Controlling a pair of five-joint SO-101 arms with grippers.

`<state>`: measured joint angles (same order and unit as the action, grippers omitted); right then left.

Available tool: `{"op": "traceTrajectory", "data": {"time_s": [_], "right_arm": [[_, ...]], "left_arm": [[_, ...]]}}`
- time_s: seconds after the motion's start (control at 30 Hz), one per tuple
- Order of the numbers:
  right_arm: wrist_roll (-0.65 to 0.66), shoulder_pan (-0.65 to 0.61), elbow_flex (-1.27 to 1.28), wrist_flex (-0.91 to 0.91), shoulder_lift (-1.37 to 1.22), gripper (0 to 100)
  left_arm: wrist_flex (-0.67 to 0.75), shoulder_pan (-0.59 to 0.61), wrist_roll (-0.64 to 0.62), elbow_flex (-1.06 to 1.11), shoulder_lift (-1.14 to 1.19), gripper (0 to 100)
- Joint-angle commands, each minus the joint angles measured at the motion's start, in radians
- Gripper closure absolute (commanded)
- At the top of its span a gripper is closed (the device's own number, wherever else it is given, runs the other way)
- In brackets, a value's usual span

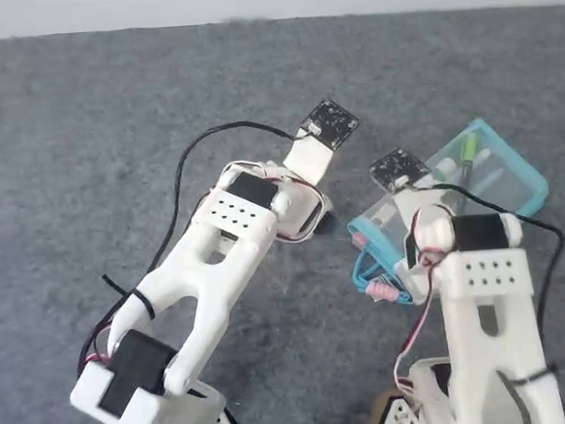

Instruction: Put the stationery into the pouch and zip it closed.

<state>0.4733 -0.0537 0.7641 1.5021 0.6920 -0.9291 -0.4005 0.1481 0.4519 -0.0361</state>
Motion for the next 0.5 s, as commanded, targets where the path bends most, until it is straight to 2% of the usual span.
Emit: {"op": "traceTrajectory", "data": {"time_s": [0.0, 0.1, 0.17, 0.47], "right_arm": [[-0.017, 0.128, -0.025, -0.053, 0.001, 99.1], [0.021, 0.297, -0.025, -0.122, -0.015, 99.1], [0.066, 0.351, -0.026, -0.125, -0.028, 99.1], [0.078, 0.355, -0.021, -0.130, -0.090, 99.1]], "left_arm": [[0.035, 0.000, 0.017, -0.048, 0.029, 73], [0.031, -0.002, 0.018, -0.074, 0.098, 73], [0.032, -0.003, 0.049, -0.085, 0.130, 73], [0.051, -0.087, 0.074, -0.085, 0.166, 73]]}}
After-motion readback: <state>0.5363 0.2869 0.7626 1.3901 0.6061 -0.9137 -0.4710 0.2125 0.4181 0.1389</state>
